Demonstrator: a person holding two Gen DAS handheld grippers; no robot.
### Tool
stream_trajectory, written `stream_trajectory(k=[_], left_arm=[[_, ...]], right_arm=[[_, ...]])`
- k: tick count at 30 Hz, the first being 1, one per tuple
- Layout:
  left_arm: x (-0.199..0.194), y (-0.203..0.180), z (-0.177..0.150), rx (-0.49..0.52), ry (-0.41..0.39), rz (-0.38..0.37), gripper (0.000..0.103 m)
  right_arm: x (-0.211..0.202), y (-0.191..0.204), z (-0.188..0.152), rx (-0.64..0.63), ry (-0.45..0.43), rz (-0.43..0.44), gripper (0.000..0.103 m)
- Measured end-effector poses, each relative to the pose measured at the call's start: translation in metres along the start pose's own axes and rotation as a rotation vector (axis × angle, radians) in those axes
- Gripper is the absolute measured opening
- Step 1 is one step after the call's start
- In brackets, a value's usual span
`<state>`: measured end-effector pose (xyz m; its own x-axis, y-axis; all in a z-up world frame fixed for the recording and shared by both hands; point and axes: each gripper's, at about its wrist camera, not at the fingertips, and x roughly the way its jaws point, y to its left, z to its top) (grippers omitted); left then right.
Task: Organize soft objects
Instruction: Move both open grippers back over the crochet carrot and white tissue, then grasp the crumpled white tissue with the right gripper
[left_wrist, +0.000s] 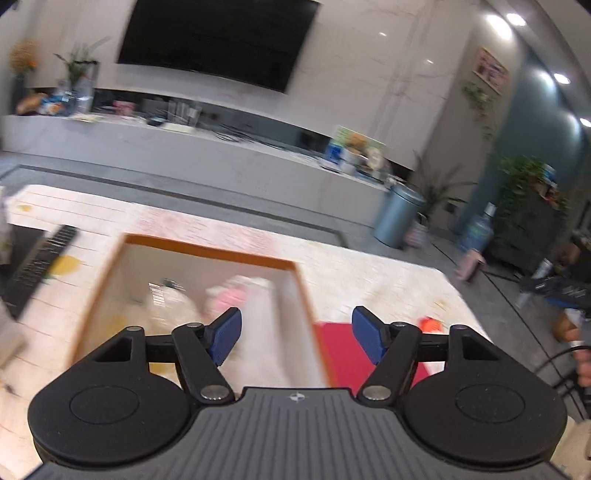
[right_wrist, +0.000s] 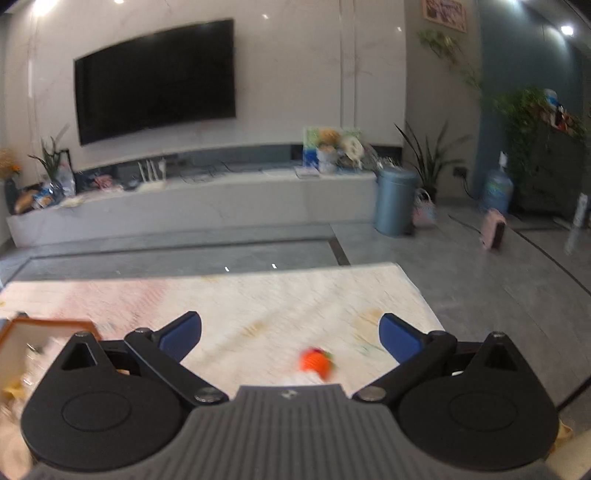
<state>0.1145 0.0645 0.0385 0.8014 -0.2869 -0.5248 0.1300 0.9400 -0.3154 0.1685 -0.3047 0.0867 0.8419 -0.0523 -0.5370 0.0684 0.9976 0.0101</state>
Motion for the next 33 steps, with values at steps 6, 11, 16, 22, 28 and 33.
stream_trajectory(k=[6,11,16,22,28,33], left_arm=[[0.021,-0.049,-0.008,0.090,0.082,-0.079,0.087],[0.037,-0.083,-0.012,0.131,0.110,-0.094,0.087],[0.058,-0.102,-0.013,0.136,0.146,-0.109,0.087],[0.071,-0.113,-0.013,0.175,0.166,-0.107,0.088],[0.073,-0.107,-0.017,0.160,0.201,-0.100,0.088],[0.071,-0.108,-0.019,0.196,0.203,-0.088,0.088]], right_arm=[[0.046,-0.044,-0.045,0.040,0.106,-0.025,0.100],[0.077,-0.070,-0.069,0.215,0.196,0.026,0.100],[0.100,-0.067,-0.083,0.196,0.223,0.031,0.100],[0.146,-0.057,-0.101,0.126,0.256,0.067,0.100],[0.174,-0.043,-0.110,0.011,0.274,0.052,0.100],[0.192,-0.048,-0.122,0.023,0.354,0.051,0.100]])
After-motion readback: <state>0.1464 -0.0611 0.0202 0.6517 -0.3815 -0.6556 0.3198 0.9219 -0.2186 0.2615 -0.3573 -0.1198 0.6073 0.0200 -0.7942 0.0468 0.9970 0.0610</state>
